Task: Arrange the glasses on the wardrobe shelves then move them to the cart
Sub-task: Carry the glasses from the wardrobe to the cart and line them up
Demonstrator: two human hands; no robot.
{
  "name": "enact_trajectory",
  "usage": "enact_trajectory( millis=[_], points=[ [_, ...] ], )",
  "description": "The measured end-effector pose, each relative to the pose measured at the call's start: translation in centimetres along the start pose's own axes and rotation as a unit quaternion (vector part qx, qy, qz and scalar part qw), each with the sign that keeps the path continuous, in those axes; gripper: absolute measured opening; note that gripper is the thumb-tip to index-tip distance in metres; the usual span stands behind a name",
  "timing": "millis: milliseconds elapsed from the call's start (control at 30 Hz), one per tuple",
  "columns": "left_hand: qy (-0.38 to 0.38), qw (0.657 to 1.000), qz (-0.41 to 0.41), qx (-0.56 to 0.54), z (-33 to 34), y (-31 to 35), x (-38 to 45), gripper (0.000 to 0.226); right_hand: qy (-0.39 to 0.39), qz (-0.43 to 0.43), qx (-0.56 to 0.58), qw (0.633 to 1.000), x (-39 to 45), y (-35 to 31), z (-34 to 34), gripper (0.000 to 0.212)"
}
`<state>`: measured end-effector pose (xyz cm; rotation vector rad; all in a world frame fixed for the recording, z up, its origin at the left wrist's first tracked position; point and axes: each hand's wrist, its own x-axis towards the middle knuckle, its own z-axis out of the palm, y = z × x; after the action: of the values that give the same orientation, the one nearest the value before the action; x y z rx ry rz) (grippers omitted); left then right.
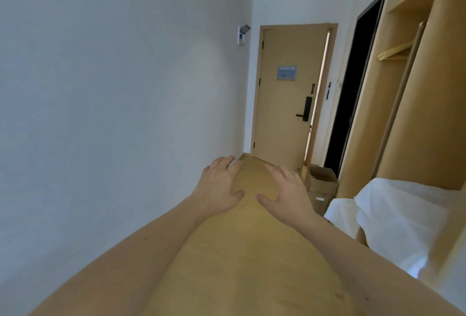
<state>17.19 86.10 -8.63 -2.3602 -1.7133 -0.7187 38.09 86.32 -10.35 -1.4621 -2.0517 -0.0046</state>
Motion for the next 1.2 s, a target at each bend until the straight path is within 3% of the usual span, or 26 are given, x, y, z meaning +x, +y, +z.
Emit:
enact_trajectory(
  millis=[300,733,1200],
  points=[
    [-0.004,0.996,0.047,-0.074,5.8,-1.5,9.7,0.083,0.022,0.069,-0.034,0.997,6.0,5.4,2.1,0.083],
    [-0.028,0.983,0.126,-0.128,11.3,-10.0,26.3,0.082,0.059,0.149,-0.087,0.983,20.1,8.0,7.4,0.082],
    [-0.087,0.979,0.114,-0.142,19.4,-14.3,37.5,0.079,0.039,0.218,-0.077,0.972,30.5,15.1,14.1,0.082]
  ],
)
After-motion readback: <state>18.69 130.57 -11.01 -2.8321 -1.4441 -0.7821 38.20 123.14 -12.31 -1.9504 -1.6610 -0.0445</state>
